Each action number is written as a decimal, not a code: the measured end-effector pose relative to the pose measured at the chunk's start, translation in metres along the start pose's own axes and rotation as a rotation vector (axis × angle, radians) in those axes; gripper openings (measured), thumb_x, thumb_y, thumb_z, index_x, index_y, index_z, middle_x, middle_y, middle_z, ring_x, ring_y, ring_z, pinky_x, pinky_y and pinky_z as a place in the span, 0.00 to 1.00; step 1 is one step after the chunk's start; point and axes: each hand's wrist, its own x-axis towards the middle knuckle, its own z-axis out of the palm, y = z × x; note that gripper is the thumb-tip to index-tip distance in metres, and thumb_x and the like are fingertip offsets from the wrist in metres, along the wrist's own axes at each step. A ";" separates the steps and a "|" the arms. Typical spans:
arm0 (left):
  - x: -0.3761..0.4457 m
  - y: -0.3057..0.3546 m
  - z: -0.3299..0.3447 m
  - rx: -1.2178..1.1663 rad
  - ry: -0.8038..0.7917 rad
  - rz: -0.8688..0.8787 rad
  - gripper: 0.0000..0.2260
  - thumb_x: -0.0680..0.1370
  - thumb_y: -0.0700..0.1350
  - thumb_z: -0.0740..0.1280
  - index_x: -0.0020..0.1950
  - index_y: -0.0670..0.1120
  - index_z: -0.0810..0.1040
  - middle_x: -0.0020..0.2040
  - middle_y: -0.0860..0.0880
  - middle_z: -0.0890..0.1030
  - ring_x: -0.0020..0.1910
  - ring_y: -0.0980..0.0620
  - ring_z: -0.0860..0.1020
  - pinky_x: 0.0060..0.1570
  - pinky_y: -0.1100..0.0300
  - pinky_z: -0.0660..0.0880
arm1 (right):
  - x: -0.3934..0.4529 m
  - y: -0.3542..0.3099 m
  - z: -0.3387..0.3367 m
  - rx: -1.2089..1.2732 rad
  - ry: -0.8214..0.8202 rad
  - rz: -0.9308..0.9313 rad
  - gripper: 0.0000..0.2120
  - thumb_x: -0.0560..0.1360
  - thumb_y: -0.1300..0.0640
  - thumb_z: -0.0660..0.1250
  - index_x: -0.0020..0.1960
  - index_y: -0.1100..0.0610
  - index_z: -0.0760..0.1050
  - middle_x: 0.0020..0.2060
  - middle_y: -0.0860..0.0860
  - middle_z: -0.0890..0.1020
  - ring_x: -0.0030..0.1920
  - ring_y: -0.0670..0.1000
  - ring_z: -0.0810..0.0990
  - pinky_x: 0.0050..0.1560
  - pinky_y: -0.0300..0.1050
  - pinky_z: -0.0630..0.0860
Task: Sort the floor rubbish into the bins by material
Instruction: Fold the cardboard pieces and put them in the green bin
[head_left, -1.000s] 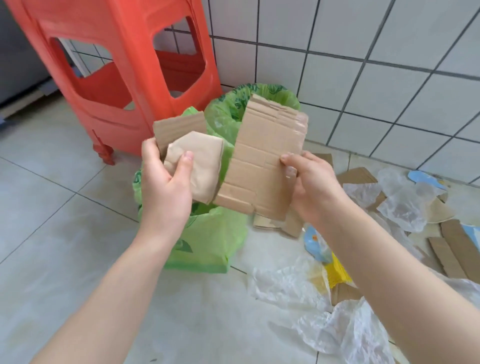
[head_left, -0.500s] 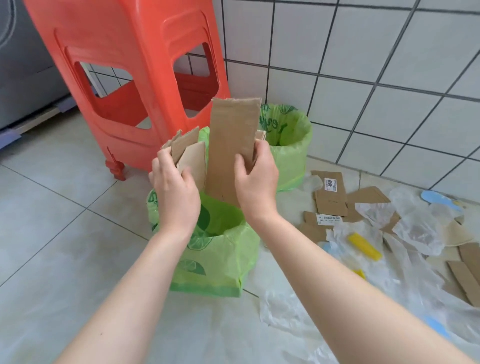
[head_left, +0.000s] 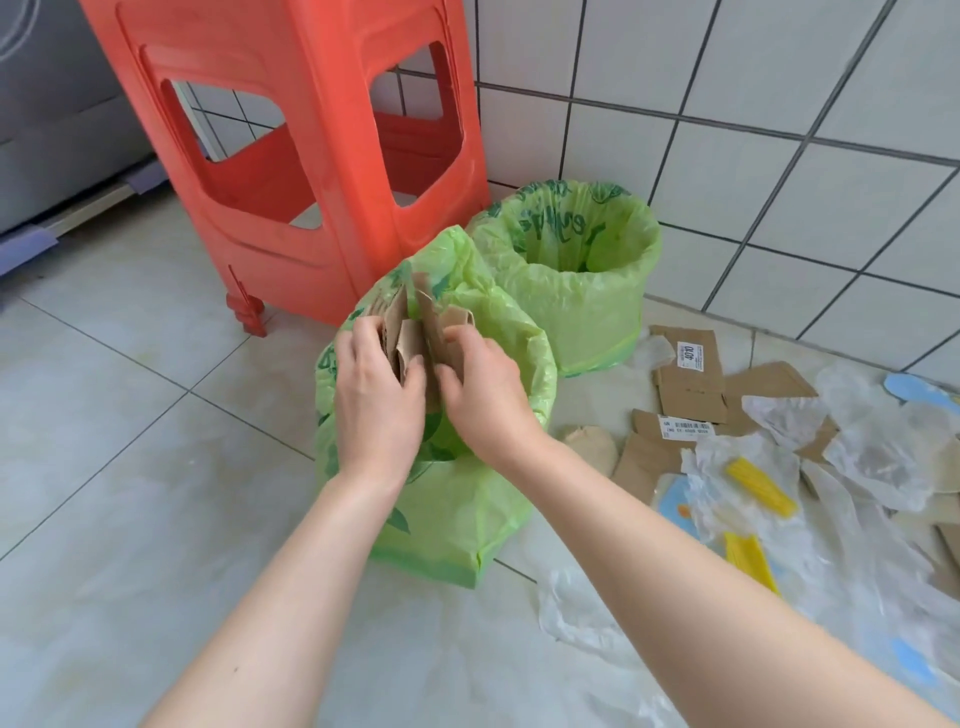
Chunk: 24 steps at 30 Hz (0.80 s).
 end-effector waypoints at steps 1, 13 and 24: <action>0.001 -0.002 0.000 0.028 -0.012 0.016 0.13 0.77 0.43 0.65 0.61 0.44 0.69 0.59 0.45 0.71 0.48 0.51 0.68 0.42 0.67 0.59 | 0.002 0.003 -0.002 -0.070 -0.055 0.044 0.17 0.77 0.63 0.59 0.66 0.56 0.68 0.57 0.59 0.75 0.57 0.59 0.73 0.51 0.43 0.66; 0.000 0.017 -0.001 0.130 -0.389 -0.018 0.05 0.77 0.45 0.63 0.50 0.48 0.77 0.42 0.50 0.78 0.36 0.50 0.75 0.33 0.58 0.69 | -0.009 0.005 -0.080 -0.236 -0.134 0.100 0.17 0.77 0.60 0.59 0.65 0.60 0.73 0.59 0.57 0.79 0.58 0.57 0.77 0.58 0.48 0.75; -0.089 0.081 0.027 -0.048 -0.444 0.263 0.04 0.76 0.44 0.65 0.50 0.49 0.76 0.41 0.54 0.80 0.42 0.49 0.79 0.45 0.54 0.76 | -0.132 0.087 -0.145 -0.318 -0.179 0.160 0.14 0.77 0.58 0.60 0.61 0.57 0.74 0.53 0.51 0.82 0.57 0.52 0.77 0.54 0.41 0.70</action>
